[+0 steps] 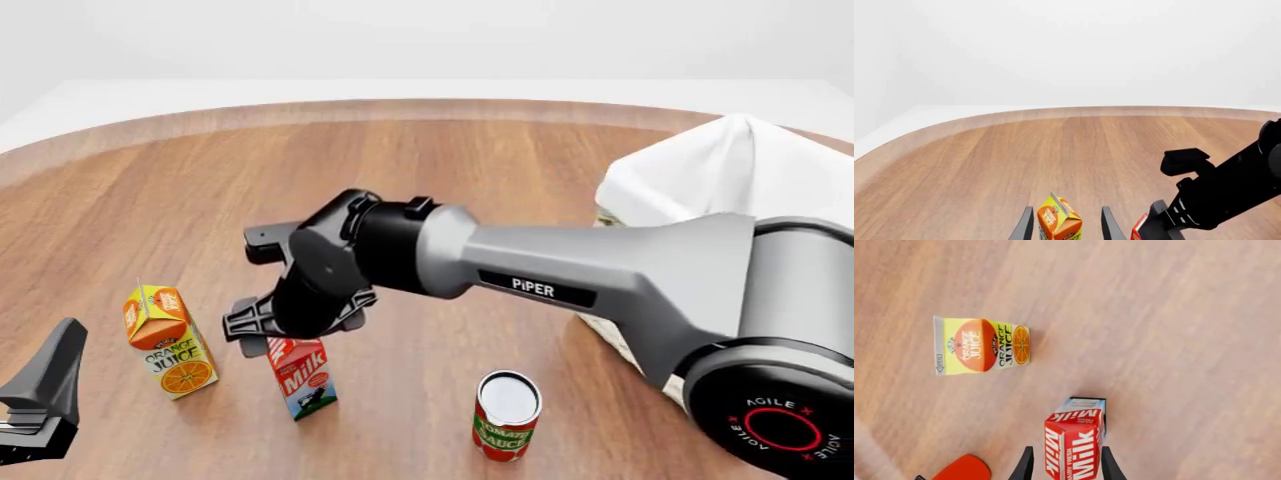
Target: Pick the milk and place it in the basket.
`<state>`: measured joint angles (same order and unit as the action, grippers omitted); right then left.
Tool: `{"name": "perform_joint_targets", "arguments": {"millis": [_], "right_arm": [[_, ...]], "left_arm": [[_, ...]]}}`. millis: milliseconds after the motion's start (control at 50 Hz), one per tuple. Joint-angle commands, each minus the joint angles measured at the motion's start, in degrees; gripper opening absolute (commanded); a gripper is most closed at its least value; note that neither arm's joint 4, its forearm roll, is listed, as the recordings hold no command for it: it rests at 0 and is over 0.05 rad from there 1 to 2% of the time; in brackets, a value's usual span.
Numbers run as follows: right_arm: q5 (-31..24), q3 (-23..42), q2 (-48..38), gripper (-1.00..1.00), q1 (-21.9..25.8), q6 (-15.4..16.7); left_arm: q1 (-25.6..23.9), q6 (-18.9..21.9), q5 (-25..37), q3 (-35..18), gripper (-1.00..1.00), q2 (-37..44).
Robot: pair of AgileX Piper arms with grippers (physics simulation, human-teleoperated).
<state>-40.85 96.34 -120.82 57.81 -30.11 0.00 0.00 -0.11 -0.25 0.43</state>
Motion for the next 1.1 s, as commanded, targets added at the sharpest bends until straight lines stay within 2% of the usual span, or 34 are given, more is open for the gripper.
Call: {"name": "perform_joint_targets", "arguments": {"millis": [20,940,960,1100], "right_arm": [[0.52,0.2,-1.16,1.0,0.11,-0.23],[3.8,-0.95,-5.84,1.0,1.05,-1.91],[3.95,-1.21,-5.89,-1.0,1.15,-2.03],[4.01,-1.56,-5.84,-1.0,1.21,-2.18]], "left_arm": [[0.0,0.0,0.0,0.0,1.0,0.0],[0.0,0.0,0.0,0.0,1.0,0.0],[0.0,0.0,0.0,0.0,1.0,0.0],[0.0,0.0,0.0,0.0,1.0,0.0]]}}
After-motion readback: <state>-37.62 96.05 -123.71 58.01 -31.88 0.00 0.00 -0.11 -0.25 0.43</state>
